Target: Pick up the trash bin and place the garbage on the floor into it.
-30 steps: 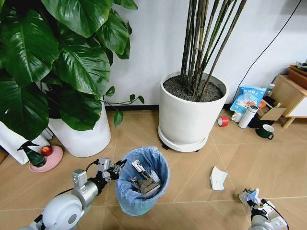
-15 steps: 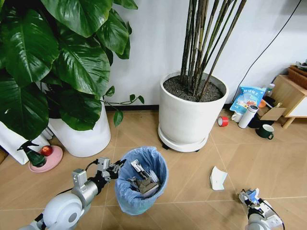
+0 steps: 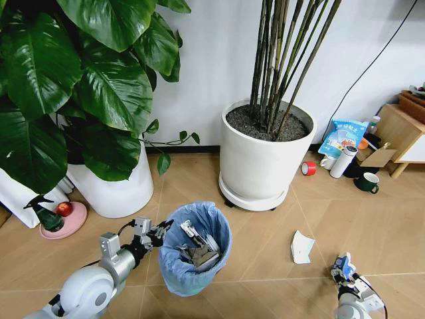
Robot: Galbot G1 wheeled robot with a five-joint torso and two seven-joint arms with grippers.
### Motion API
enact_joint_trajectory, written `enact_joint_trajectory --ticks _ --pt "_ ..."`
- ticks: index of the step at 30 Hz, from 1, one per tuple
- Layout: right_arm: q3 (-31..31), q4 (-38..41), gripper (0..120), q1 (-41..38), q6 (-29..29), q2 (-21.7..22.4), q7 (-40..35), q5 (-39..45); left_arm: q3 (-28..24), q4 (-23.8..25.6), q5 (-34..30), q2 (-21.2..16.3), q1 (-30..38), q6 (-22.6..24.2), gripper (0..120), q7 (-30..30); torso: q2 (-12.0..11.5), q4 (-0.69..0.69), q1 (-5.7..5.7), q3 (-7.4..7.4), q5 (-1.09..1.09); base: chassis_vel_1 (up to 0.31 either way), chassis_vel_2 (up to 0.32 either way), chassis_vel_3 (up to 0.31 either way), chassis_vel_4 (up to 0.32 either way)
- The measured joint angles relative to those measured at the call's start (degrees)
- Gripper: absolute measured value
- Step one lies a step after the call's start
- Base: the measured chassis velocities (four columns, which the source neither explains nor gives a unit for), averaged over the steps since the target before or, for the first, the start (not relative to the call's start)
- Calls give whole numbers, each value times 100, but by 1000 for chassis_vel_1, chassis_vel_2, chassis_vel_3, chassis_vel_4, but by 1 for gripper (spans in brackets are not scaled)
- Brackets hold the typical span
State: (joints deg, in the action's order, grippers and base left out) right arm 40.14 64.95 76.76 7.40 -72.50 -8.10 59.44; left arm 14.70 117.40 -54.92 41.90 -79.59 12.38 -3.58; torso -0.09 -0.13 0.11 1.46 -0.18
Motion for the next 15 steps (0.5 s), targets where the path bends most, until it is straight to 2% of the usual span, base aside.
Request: enact_joint_trajectory --ticks 6,15 --pt "25 29 13 60 4 23 16 -12 -4 -3 -3 5 15 0 0 -1 0 0 0 0 1 0 0 0 0" --pt "75 278 10 220 5 84 28 -17 -10 -1 -9 7 38 0 0 -1 0 0 0 0 1 0 0 0 0"
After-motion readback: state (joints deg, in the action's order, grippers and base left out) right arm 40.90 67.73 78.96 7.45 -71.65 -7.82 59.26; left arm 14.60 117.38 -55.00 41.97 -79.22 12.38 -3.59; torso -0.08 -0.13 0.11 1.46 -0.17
